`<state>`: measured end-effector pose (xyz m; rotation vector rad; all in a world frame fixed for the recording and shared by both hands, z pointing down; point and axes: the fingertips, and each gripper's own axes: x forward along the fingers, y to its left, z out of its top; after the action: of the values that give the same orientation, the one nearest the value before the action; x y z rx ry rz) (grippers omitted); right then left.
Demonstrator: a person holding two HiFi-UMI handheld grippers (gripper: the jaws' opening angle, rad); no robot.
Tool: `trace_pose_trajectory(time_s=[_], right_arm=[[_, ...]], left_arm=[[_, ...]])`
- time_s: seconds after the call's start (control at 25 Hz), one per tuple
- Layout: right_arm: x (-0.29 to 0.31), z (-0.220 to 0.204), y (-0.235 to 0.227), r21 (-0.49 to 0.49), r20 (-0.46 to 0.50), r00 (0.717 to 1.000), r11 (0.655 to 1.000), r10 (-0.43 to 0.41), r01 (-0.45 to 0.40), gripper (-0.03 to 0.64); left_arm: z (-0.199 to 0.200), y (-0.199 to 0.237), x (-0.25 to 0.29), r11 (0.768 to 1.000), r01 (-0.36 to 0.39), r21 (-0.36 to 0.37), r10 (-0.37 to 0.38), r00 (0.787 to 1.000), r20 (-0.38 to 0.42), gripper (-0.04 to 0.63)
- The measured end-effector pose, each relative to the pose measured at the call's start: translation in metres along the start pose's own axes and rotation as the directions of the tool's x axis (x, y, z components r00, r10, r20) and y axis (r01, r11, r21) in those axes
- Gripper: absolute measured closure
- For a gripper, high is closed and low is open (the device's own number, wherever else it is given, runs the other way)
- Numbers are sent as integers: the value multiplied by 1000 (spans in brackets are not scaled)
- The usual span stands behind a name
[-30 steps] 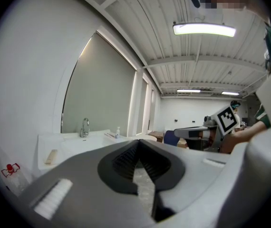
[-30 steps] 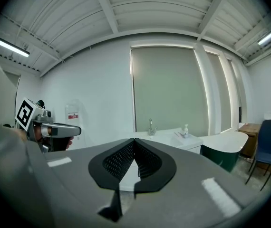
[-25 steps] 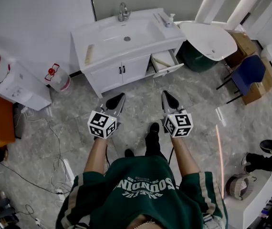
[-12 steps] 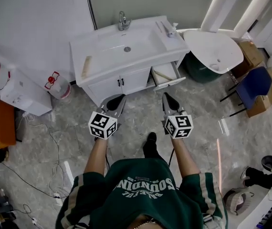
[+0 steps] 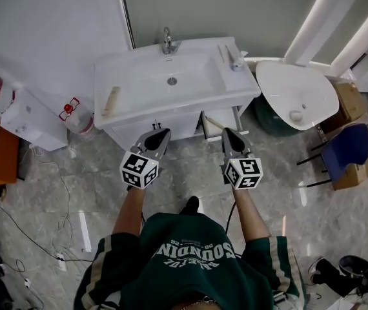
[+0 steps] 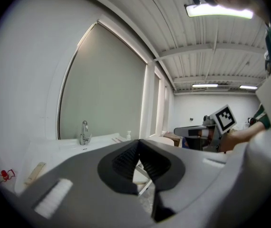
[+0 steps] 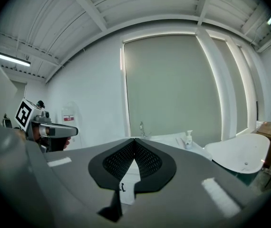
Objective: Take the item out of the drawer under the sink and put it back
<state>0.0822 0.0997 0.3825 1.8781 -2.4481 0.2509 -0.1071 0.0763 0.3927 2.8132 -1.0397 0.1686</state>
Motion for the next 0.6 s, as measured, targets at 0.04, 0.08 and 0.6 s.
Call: trace_pose_trajectory(time_s=[0.04, 0.08, 0.6], right_arm=[[5, 1, -8, -2, -3, 1000, 1000, 10, -10, 615], [10, 1, -16, -4, -7, 1000, 1000, 19, -19, 615], [58, -26, -81, 21, -66, 997, 999, 48, -47, 615]], left_arm=[[1, 1, 8, 1000, -11, -2, 11, 1000, 0, 546], [3, 2, 16, 1000, -20, -6, 20, 1000, 0, 546], [-15, 12, 93, 997, -38, -64, 35, 999, -37, 546]])
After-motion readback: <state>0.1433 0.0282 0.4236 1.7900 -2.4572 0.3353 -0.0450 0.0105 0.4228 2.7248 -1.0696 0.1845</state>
